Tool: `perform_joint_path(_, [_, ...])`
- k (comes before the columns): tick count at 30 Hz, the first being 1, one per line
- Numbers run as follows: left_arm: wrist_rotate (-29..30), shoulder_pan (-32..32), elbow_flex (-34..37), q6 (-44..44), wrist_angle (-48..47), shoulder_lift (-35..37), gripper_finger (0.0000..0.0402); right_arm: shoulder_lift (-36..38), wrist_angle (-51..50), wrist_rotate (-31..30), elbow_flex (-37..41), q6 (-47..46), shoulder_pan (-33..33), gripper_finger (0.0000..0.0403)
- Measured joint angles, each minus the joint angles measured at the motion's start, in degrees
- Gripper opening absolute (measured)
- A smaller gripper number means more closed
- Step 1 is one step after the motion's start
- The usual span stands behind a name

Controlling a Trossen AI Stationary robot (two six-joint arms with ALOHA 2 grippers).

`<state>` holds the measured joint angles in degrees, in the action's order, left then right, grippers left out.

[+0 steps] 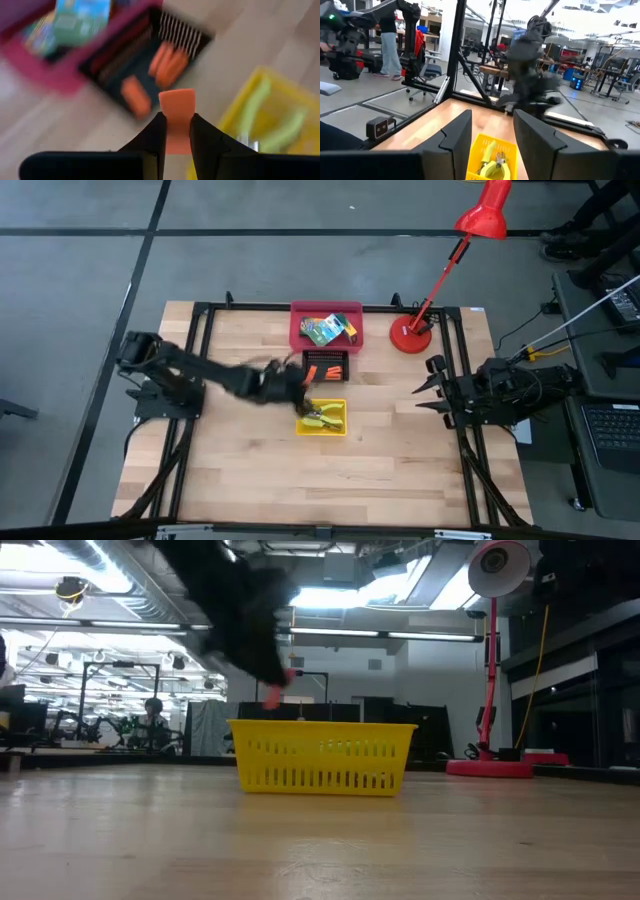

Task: Pick & Place School Supplies
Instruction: Put the orange eraser into the black bin, then return to Home Position

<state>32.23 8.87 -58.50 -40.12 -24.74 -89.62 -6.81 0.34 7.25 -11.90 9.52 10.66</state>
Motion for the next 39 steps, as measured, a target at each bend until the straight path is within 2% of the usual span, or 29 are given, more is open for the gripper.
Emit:
perform_joint_path(3, [-7.04, -7.07, 2.42, 9.92, 13.03, 0.02, 0.0057, -0.02, -1.19, -0.42, 0.00, -0.30, -0.01, 0.0150])
perform_joint_path(8, [-16.06, -14.60, 5.31, 20.83, 27.08, -0.61, 0.0057, -0.02, -1.24, -0.42, 0.00, -0.11, -0.02, 0.0150])
perform_joint_path(15, [-27.98, -22.77, 12.22, 25.72, 43.62, -4.75, 0.0057, -0.02, -1.24, -0.40, 0.00, -0.34, -0.15, 0.0150])
perform_joint_path(19, [-34.07, -23.62, 16.58, 29.54, 55.92, -8.35, 0.0057, -0.01, -1.21, -0.40, 0.00, -1.43, -0.15, 0.0150])
perform_joint_path(21, [-34.95, -23.66, 18.57, 30.33, 63.21, -9.82, 0.0063, 0.00, -1.22, -0.39, 0.00, -1.61, -0.15, 0.0150])
perform_joint_path(23, [-36.29, -24.65, 20.60, 30.25, 68.35, -11.22, 0.0099, 0.00, -1.22, -0.41, 0.00, -2.08, -0.15, 0.0150])
perform_joint_path(27, [-42.08, -25.75, 23.55, 31.33, 79.67, -12.62, 0.0197, -0.01, -1.26, -0.39, 0.00, -2.76, -0.15, 0.0150])
perform_joint_path(30, [-43.80, -25.56, 25.87, 34.53, 83.90, -12.85, 0.0249, -0.01, -1.24, -0.50, 0.00, -2.90, -0.15, 0.0150])
perform_joint_path(35, [-44.60, -25.50, 30.20, 38.49, 94.54, -12.85, 0.0278, -0.02, -1.26, -0.80, 0.00, -3.82, -0.15, 0.0150])
perform_joint_path(39, [-45.22, -25.15, 36.43, 41.39, 111.26, -12.85, 0.0275, 0.02, -1.26, -0.83, 0.00, -3.97, -0.15, 0.0150])
